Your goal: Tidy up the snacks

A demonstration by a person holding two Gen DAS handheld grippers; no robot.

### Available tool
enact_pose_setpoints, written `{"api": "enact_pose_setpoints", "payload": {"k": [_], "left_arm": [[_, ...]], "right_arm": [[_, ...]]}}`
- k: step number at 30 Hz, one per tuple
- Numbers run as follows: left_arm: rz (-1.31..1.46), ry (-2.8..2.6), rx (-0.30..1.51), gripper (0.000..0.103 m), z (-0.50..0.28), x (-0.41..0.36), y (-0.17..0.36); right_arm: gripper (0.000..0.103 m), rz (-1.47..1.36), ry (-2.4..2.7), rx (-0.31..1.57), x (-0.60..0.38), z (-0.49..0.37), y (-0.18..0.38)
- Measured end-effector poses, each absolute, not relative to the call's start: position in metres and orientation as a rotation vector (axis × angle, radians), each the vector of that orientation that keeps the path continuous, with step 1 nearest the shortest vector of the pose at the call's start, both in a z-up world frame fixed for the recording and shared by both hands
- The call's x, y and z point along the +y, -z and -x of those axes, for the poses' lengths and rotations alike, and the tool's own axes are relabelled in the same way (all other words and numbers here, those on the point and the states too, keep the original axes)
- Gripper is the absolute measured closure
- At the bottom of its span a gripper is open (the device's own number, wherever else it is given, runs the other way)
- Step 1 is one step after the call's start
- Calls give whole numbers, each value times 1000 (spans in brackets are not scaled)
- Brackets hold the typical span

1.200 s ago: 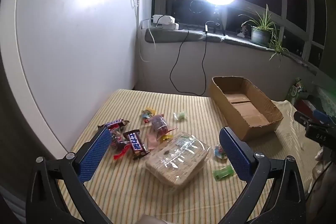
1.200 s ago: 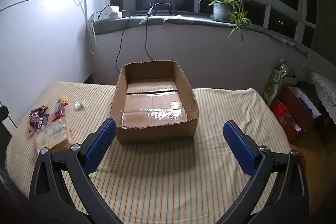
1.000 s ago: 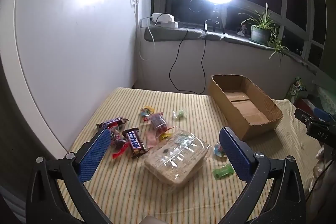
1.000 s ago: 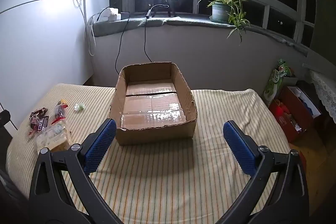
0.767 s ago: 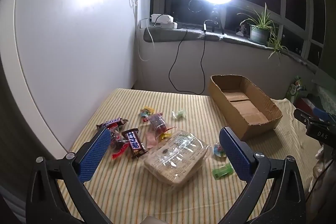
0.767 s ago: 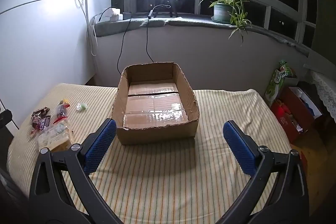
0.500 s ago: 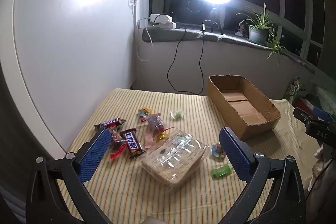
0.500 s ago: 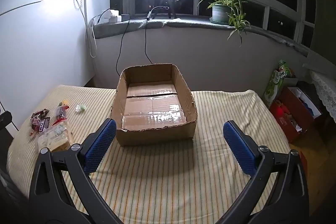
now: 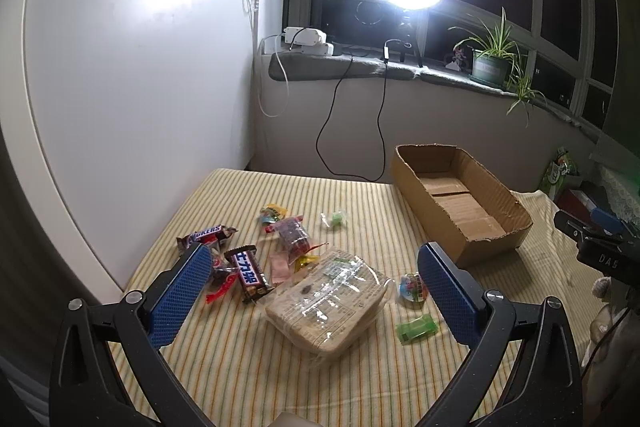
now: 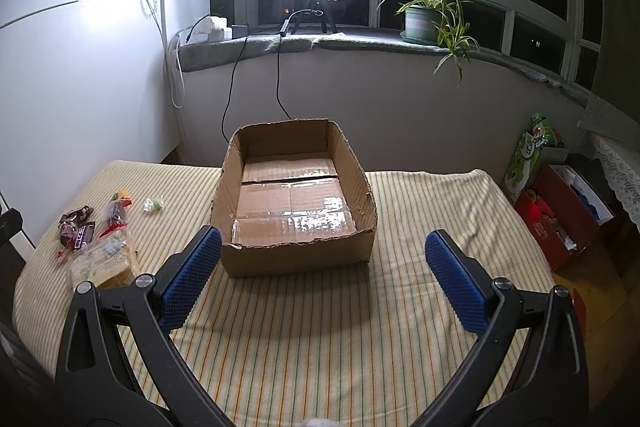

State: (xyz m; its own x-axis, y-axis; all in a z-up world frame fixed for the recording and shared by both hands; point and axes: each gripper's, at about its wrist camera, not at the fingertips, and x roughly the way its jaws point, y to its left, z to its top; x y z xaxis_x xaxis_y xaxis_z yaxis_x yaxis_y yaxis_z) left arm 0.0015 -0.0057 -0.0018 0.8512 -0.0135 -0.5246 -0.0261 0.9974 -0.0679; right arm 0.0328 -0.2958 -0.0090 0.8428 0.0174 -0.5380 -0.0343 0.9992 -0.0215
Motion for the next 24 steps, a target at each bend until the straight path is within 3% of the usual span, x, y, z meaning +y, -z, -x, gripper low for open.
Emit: {"api": "enact_pose_setpoints", "payload": {"k": [24], "left_arm": [[78,6,554,1,1,-7,1]], "right_arm": [[0,27,-34,581,-296,-31,14]]}}
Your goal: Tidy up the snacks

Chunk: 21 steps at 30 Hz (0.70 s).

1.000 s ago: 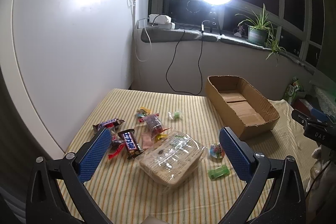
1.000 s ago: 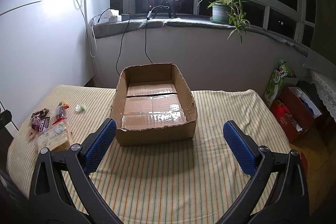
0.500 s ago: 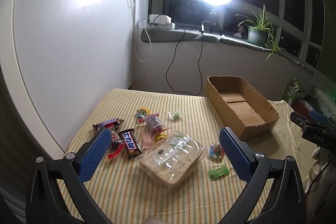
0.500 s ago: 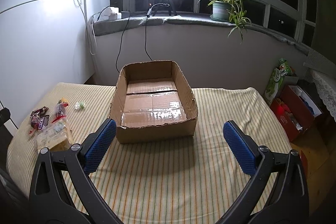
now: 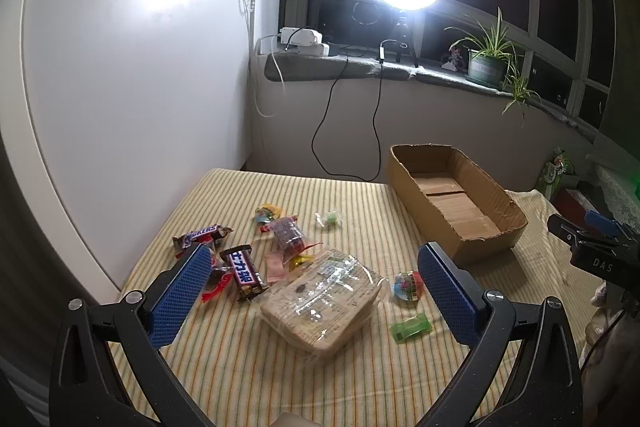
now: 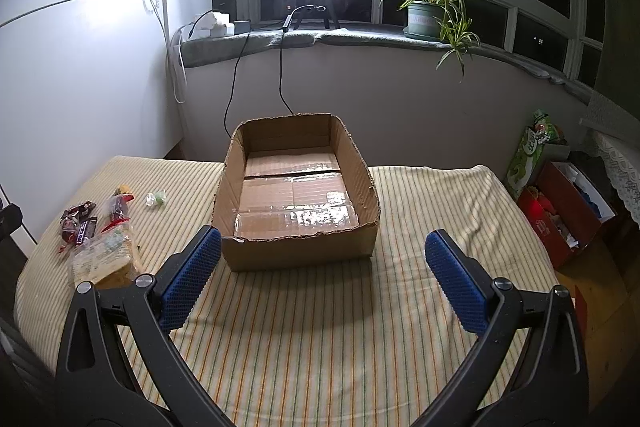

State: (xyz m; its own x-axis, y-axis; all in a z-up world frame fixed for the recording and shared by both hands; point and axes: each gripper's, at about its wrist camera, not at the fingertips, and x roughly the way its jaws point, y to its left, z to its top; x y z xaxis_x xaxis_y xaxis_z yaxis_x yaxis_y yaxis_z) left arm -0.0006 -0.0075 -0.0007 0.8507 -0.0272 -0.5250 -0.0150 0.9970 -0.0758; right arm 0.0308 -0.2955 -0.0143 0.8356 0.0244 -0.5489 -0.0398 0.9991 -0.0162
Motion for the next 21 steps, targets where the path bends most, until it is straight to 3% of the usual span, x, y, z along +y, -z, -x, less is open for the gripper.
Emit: {"api": "enact_pose_setpoints", "payload": {"k": [21], "left_arm": [[90,4,557,1,2,-3,3]], "right_arm": [[0,33,-54,589,-290,-32,15]]}}
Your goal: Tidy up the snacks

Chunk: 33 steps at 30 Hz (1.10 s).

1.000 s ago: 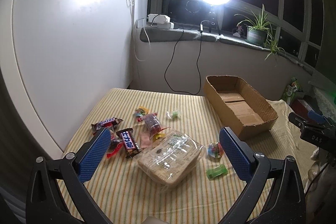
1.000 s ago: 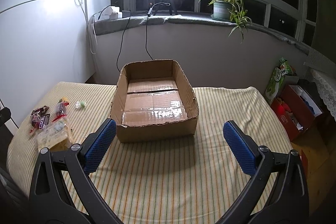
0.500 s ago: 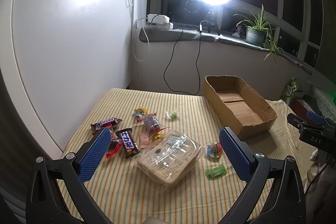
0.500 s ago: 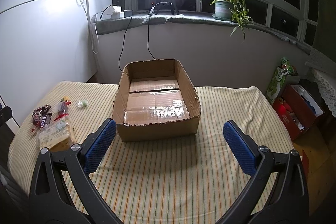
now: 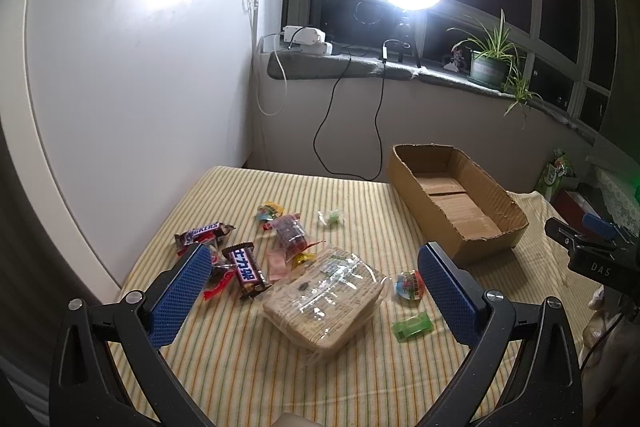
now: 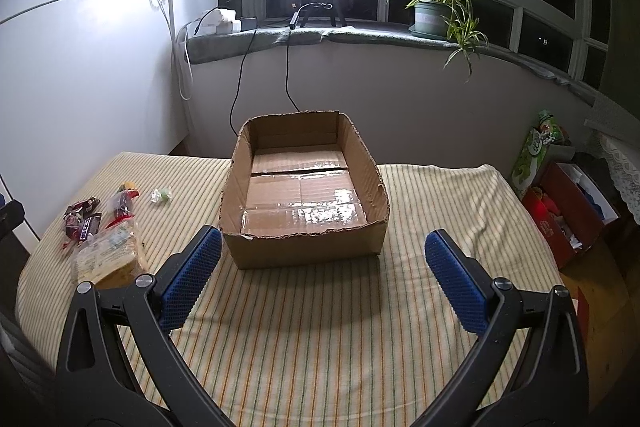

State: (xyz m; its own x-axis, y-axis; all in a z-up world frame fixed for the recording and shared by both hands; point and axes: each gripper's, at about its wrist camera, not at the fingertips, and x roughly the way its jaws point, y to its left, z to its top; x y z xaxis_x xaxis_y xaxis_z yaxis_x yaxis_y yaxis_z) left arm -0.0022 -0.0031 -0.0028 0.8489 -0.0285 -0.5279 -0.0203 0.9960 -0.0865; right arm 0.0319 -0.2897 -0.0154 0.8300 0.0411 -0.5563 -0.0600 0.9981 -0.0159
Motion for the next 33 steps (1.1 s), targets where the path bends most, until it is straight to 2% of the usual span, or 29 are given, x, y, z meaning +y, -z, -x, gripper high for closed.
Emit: {"api": "enact_pose_setpoints", "payload": {"k": [17,24,33], "left_arm": [[156,14,639,1,2,12,26],[252,52,718,5,5,24,51],[373,120,790,13,3,32,77]], "right_arm": [[0,38,-266,612,-269,-40,24],[0,86,-553,655,-222,-46,36],[0,128,-675,781,-173,-79,54]]}}
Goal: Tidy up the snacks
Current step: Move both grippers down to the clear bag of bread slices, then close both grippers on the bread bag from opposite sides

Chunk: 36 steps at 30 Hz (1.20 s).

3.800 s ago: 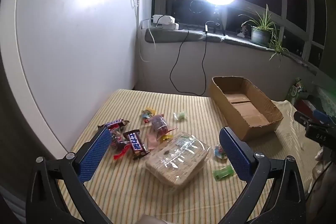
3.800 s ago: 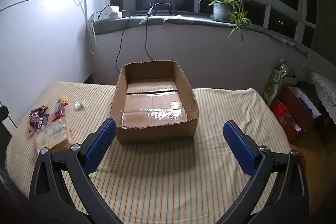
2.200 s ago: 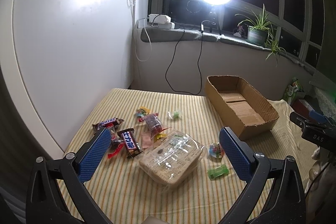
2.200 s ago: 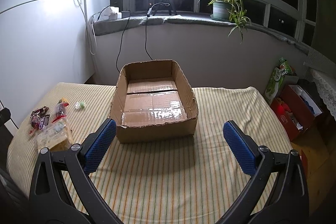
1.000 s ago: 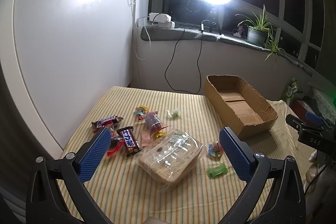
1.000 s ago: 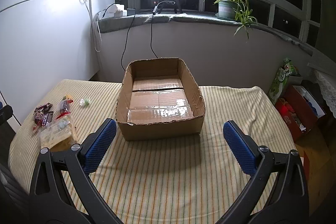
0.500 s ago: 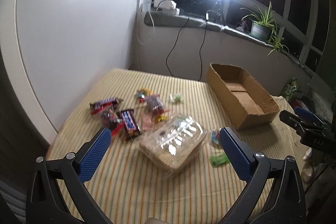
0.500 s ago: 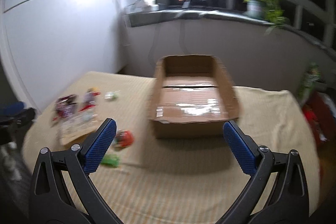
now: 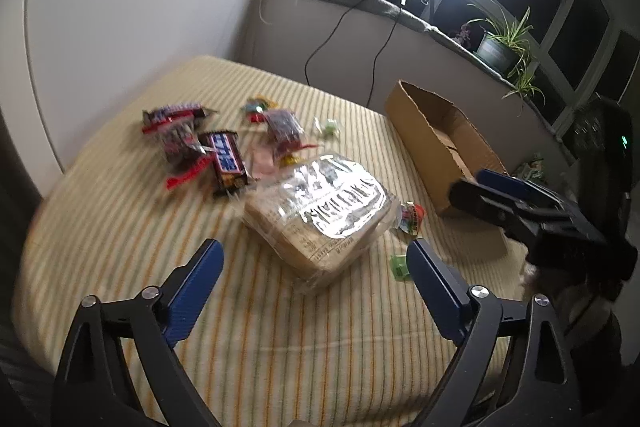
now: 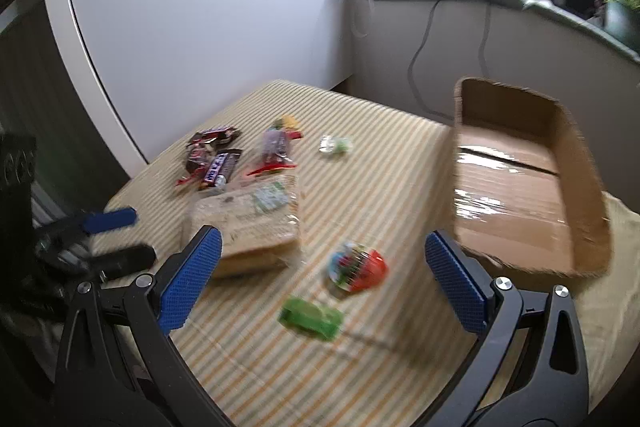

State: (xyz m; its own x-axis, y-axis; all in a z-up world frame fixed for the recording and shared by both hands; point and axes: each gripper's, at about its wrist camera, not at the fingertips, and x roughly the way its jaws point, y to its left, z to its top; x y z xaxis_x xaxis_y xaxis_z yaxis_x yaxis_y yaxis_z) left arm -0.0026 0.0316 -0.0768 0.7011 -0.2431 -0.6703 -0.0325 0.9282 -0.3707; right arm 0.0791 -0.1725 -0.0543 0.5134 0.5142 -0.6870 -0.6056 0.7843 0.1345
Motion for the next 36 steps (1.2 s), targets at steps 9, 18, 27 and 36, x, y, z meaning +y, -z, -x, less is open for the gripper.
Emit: {"api": "enact_pose_setpoints", "payload": {"k": [9,18,27,36], "left_arm": [[422,175,841,22,-9,25,92],[418,180,858,25,-17,22,96],[403,162,888,36,-24,20,106],[348,130,883,37,-27,13,103]], "right_arm": [[0,148,-823,959,-130,-113,78],[6,122,-870,1073,-114,-130,99],[27,112,-925,1140,-99,-131,119],[38,107,-923,1128,-96,-127,119]]}}
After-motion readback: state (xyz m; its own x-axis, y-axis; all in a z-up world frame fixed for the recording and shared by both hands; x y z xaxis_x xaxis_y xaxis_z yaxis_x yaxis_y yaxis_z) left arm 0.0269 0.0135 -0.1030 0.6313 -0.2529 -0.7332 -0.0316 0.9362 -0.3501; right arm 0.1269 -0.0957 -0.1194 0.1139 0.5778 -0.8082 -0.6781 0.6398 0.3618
